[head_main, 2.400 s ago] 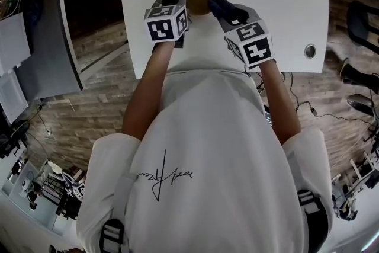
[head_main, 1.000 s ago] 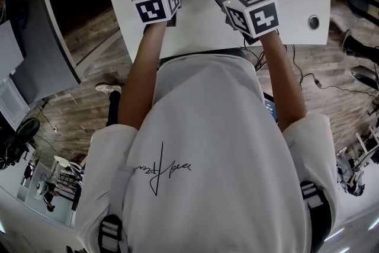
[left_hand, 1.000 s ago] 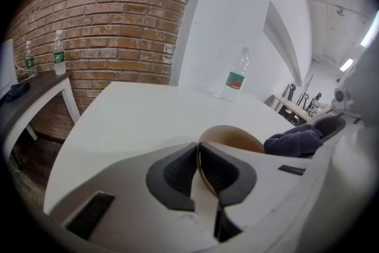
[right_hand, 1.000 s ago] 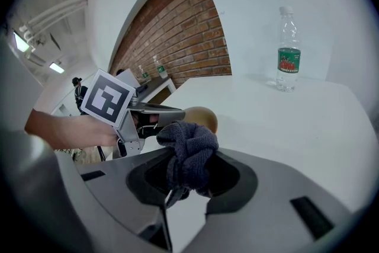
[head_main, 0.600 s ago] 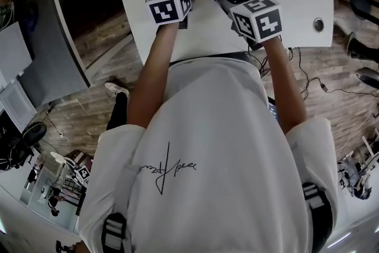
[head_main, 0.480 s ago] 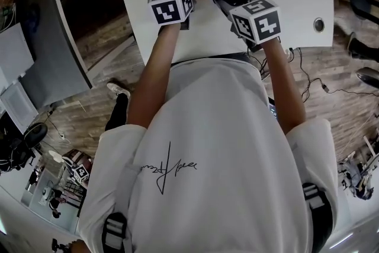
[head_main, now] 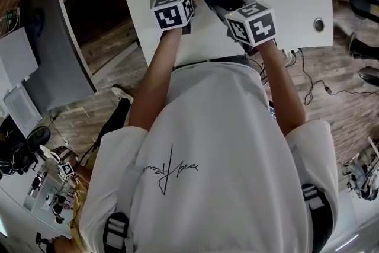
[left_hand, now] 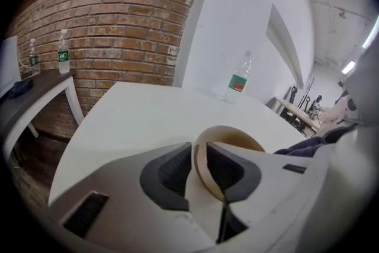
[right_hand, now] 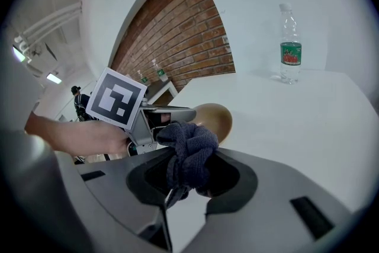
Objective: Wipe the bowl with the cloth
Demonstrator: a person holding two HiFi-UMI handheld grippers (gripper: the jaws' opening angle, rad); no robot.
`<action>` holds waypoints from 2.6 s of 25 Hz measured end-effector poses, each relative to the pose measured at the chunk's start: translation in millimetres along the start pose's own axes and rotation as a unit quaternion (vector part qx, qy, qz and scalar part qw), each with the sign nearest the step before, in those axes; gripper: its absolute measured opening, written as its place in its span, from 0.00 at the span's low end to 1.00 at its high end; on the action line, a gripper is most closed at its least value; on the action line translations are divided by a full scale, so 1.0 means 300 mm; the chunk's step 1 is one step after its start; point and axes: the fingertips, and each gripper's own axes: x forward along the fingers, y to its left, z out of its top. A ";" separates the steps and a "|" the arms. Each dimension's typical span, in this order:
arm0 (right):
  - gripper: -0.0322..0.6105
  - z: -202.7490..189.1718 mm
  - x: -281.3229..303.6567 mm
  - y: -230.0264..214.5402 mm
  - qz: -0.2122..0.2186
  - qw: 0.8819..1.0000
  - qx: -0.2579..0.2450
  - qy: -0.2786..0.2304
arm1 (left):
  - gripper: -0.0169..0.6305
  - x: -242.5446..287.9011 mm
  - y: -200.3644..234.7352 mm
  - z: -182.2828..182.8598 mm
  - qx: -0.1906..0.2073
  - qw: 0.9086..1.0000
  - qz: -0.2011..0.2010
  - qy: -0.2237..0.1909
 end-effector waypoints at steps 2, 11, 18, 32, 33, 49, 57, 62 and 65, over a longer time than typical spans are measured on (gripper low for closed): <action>0.21 0.013 0.002 0.005 -0.001 1.000 -0.005 -0.002 | 0.21 -0.003 0.000 0.007 0.004 1.000 -0.008 -0.001; 0.21 -0.008 -0.050 0.034 -0.002 1.000 -0.016 -0.007 | 0.29 -0.085 -0.029 -0.023 -0.007 1.000 -0.017 -0.006; 0.21 -0.014 -0.101 0.058 -0.019 0.999 -0.014 -0.022 | 0.28 -0.193 -0.080 0.014 -0.007 0.998 -0.041 -0.045; 0.21 0.011 -0.149 0.180 -0.039 0.997 -0.023 -0.060 | 0.25 -0.381 -0.079 0.050 0.007 0.993 -0.085 -0.082; 0.21 0.010 -0.152 0.190 -0.042 0.997 -0.023 -0.064 | 0.24 -0.394 -0.078 0.049 0.008 0.992 -0.088 -0.086; 0.21 -0.040 -0.232 0.339 -0.067 0.992 -0.051 -0.090 | 0.21 -0.583 -0.175 0.004 0.027 0.985 -0.139 -0.097; 0.21 -0.077 -0.280 0.388 -0.088 0.989 -0.040 -0.114 | 0.15 -0.670 -0.219 -0.032 0.031 0.982 -0.155 -0.104; 0.21 -0.085 -0.317 0.415 -0.093 0.985 -0.011 -0.142 | 0.07 -0.708 -0.216 -0.058 0.040 0.984 -0.142 -0.103; 0.21 -0.096 -0.339 0.435 -0.094 0.983 0.014 -0.157 | 0.01 -0.729 -0.215 -0.081 0.049 0.984 -0.137 -0.100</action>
